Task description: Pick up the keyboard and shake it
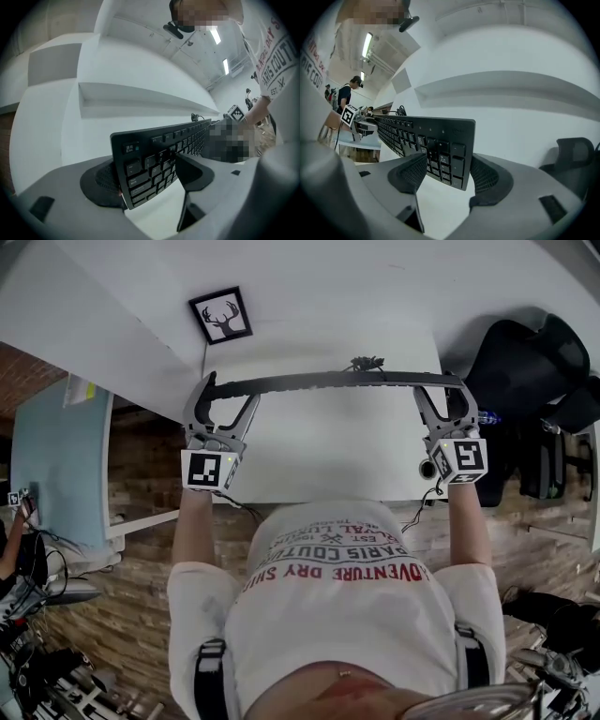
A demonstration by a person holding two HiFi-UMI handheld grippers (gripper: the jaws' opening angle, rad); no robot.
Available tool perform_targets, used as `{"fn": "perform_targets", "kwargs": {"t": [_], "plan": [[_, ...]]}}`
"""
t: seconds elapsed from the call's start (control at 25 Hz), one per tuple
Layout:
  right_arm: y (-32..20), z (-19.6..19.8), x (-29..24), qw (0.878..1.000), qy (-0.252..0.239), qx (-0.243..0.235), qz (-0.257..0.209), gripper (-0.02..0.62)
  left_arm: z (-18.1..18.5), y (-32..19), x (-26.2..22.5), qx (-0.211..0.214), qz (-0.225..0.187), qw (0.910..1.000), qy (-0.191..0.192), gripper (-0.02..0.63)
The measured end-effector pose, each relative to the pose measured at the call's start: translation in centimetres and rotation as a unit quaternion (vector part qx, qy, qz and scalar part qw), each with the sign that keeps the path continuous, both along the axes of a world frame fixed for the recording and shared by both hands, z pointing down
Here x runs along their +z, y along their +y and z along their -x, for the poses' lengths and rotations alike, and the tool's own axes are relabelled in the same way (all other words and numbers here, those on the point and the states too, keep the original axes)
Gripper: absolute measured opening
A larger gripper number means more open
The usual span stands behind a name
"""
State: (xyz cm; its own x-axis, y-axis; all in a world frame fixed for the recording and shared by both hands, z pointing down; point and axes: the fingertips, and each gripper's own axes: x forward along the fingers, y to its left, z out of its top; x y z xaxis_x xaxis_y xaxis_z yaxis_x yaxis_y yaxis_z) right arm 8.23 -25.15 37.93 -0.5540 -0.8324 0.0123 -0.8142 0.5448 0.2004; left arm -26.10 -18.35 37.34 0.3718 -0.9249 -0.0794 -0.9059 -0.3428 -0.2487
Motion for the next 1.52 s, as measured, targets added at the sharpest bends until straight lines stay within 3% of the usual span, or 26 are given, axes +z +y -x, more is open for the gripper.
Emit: {"fn": "perform_targets", "kwargs": {"t": [0.16,0.32,0.44,0.56,0.68,0.88,1.04,1.16,1.28,1.4,1.48,1.52], "plan": [[-0.6,0.0,4.4,0.992,-0.004,-0.006,0.128,0.299,-0.1,-0.5,2.2,-0.001,0.070,0.9975,-0.011,0.348],[-0.5,0.3,8.9,0.964,0.000,-0.020,0.265,0.299,0.0,-0.8,5.0,0.004,0.173,0.9849,-0.013,0.348],[-0.2,0.7,10.5,0.952,0.008,-0.022,0.305,0.299,0.5,-0.9,6.8,0.005,0.222,0.9751,-0.003,0.348],[-0.1,0.9,11.4,0.947,0.010,-0.018,0.320,0.299,0.6,-0.8,7.4,0.001,0.227,0.9738,-0.005,0.348],[-0.3,0.9,11.8,0.948,0.002,-0.016,0.318,0.299,0.2,-0.7,6.5,-0.007,0.196,0.9802,-0.026,0.348],[-1.4,0.5,11.4,0.958,-0.025,-0.017,0.285,0.299,-1.5,0.3,2.6,-0.027,0.067,0.9928,-0.096,0.348],[-1.8,-0.1,10.3,0.967,-0.038,-0.023,0.252,0.301,-3.1,2.1,-0.2,-0.040,-0.028,0.9837,-0.173,0.348],[-2.0,-0.6,9.6,0.972,-0.042,-0.026,0.231,0.301,-3.9,3.2,-0.8,-0.052,-0.075,0.9789,-0.183,0.348],[-2.0,-0.8,8.9,0.976,-0.043,-0.029,0.209,0.301,-4.2,3.7,-1.1,-0.056,-0.097,0.9771,-0.181,0.348],[-1.7,-1.0,8.2,0.982,-0.040,-0.034,0.183,0.301,-4.1,3.8,-1.1,-0.048,-0.088,0.9801,-0.171,0.348],[-1.5,-0.9,7.4,0.986,-0.034,-0.041,0.159,0.299,-3.5,3.4,-1.0,-0.037,-0.061,0.9875,-0.141,0.347],[-1.4,-0.8,7.0,0.988,-0.031,-0.045,0.147,0.299,-3.1,3.1,-0.8,-0.032,-0.041,0.9932,-0.104,0.347]]}}
